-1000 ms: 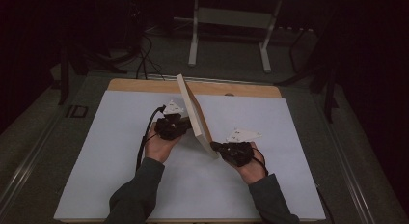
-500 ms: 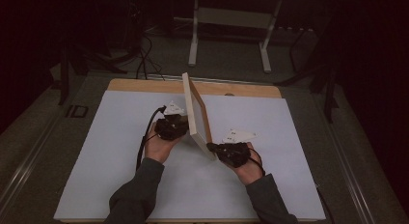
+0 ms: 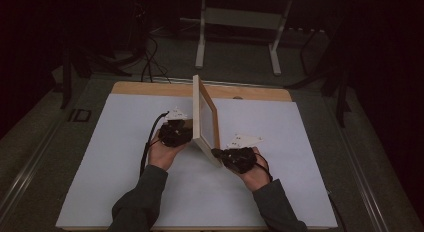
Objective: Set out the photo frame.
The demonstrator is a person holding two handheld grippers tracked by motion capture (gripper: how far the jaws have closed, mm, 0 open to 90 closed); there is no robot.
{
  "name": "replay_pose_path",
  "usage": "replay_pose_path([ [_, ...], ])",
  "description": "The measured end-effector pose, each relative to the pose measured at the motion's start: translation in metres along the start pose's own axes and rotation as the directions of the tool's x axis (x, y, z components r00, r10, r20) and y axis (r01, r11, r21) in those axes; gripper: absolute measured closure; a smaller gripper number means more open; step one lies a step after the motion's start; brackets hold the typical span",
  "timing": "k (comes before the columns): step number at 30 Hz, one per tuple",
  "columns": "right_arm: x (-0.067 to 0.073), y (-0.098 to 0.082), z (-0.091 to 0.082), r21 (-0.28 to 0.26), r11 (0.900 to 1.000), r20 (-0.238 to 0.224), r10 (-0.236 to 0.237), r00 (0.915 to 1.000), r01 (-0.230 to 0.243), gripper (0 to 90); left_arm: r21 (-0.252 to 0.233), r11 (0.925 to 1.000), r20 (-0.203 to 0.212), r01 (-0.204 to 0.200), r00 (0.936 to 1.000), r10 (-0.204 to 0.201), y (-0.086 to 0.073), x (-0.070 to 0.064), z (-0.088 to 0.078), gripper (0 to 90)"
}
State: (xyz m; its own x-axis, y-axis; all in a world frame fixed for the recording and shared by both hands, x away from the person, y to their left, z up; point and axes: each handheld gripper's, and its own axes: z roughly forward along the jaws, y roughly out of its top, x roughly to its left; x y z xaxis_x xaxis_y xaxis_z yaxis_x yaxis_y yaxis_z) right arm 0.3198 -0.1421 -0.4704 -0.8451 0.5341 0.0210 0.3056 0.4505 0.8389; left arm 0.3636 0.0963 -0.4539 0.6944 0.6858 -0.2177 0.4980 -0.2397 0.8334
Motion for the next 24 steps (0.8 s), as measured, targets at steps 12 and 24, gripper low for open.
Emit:
replay_pose_path([
  [12,0.009,0.006,0.012,0.006,1.000,-0.032,-0.024,0.9992,0.024,90.0,-0.033,0.9990,0.029,0.031,0.9991,-0.030,-0.011,0.007,-0.012,90.0],
  [24,0.019,0.006,0.023,0.039,0.998,-0.045,-0.050,0.9977,0.052,90.0,-0.070,0.9939,-0.004,0.085,0.9963,-0.086,-0.024,0.009,-0.040,81.3],
])
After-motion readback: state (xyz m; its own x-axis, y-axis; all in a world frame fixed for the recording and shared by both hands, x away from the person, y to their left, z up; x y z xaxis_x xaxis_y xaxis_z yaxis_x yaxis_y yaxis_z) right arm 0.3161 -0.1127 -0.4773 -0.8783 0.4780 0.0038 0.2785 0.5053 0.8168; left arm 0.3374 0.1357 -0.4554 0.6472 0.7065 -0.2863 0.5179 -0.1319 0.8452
